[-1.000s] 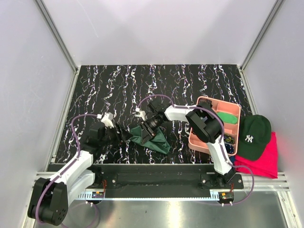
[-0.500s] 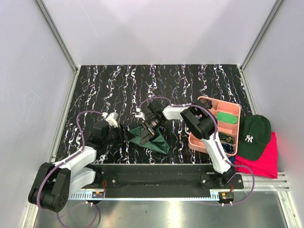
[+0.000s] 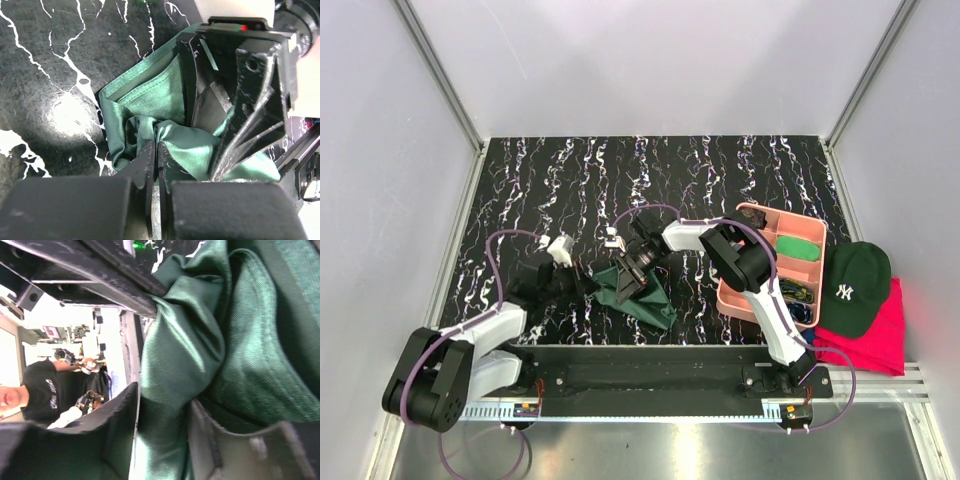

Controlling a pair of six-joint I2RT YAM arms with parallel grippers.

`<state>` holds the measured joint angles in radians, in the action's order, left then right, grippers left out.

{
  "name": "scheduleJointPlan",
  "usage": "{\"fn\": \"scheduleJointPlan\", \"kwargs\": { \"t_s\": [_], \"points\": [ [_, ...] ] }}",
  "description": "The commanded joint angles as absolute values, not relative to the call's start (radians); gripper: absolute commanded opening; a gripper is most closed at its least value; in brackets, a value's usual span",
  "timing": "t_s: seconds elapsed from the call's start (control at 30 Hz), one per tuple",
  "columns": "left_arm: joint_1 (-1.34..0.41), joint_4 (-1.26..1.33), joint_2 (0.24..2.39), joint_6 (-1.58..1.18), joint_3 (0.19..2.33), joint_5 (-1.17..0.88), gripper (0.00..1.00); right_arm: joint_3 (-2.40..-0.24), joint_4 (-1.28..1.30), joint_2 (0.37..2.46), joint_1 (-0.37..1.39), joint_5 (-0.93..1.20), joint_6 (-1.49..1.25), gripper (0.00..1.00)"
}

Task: Fold the napkin, place the utensils inside, and roll it up
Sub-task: Roll the napkin with the utensil

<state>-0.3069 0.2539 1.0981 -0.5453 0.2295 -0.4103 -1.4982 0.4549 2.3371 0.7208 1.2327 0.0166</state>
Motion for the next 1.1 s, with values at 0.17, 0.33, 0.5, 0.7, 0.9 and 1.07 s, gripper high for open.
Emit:
{"fn": "scheduleJointPlan", "kwargs": {
  "t_s": [0.17,0.33,0.5,0.7,0.9,1.07],
  "points": [
    [-0.311,0.074,1.161,-0.551,0.391,-0.365,0.00,-1.480,0.454,2.168,0.715,0.921,0.015,0.64],
    [-0.311,0.003,1.275,-0.578,0.462,-0.391,0.00,-1.395,0.382,2.004,0.721,0.719,0.031,0.70],
    [-0.311,-0.061,1.353,-0.589,0.518,-0.403,0.00,-1.200,0.142,1.792,0.796,0.397,0.060,0.76],
    [-0.311,-0.120,1.399,-0.589,0.571,-0.406,0.00,-0.982,-0.089,1.680,1.055,-0.117,0.215,0.79],
    [-0.311,-0.155,1.440,-0.575,0.609,-0.413,0.00,-0.937,-0.202,1.727,1.201,-0.339,0.337,0.80],
    [-0.311,-0.158,1.447,-0.574,0.614,-0.419,0.00,-0.963,-0.170,1.798,1.204,-0.310,0.336,0.76]
  ]
}}
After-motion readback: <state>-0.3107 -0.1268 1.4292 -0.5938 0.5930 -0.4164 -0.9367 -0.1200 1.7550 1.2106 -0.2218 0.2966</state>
